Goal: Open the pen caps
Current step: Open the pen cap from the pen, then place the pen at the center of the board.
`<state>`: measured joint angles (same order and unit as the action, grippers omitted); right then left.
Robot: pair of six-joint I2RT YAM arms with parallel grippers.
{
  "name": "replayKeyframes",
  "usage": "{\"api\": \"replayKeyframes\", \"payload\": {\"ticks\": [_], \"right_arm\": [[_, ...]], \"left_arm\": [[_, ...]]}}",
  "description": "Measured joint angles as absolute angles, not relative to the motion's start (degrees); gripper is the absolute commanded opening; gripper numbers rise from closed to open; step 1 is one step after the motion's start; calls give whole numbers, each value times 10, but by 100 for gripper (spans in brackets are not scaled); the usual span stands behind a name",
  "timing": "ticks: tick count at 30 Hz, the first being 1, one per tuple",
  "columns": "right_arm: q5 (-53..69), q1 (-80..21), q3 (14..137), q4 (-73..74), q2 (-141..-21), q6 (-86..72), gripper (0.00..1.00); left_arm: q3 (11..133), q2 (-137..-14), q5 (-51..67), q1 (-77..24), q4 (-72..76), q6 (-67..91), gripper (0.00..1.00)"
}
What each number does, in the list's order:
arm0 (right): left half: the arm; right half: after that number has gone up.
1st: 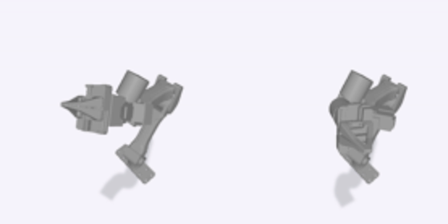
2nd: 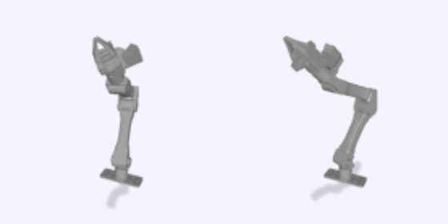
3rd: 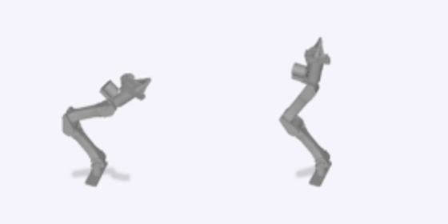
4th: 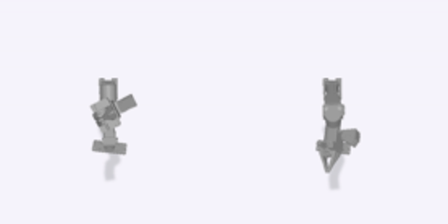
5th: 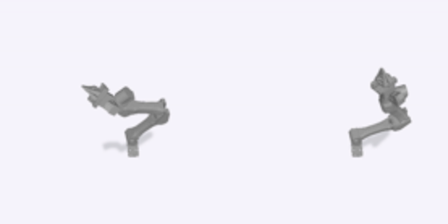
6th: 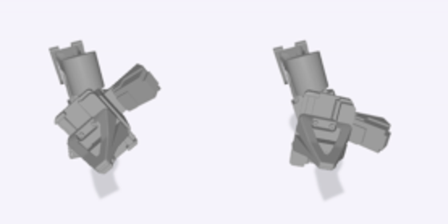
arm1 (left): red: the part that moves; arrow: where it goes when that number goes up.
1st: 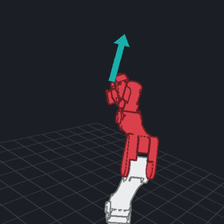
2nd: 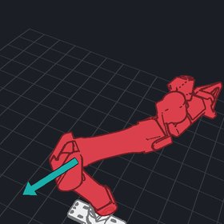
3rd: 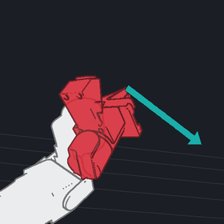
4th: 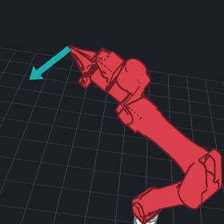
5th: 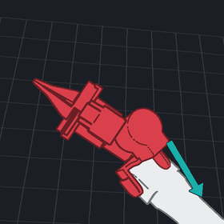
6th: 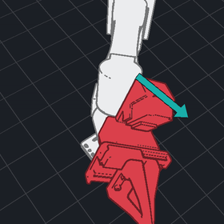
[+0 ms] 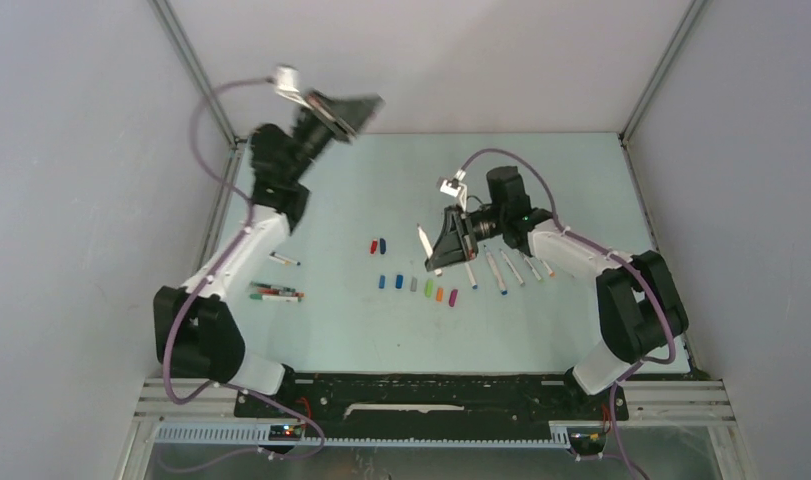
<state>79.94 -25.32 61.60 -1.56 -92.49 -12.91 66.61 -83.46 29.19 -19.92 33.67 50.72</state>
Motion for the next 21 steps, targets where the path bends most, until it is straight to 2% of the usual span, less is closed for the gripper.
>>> {"api": "replayKeyframes", "payload": {"ticks": [4, 9, 16, 21], "right_arm": [[802, -272, 579, -31, -928, -162, 0], [788, -261, 580, -29, -926, -143, 0], [655, -225, 601, 112, -899, 4, 0], [522, -198, 630, 161, -901, 41, 0]], "left_arm": [[749, -824, 208, -109, 399, 515, 0], [747, -787, 189, -109, 432, 523, 0], [642, -734, 221, -111, 345, 510, 0], [566, -701, 247, -111, 236, 472, 0]]}}
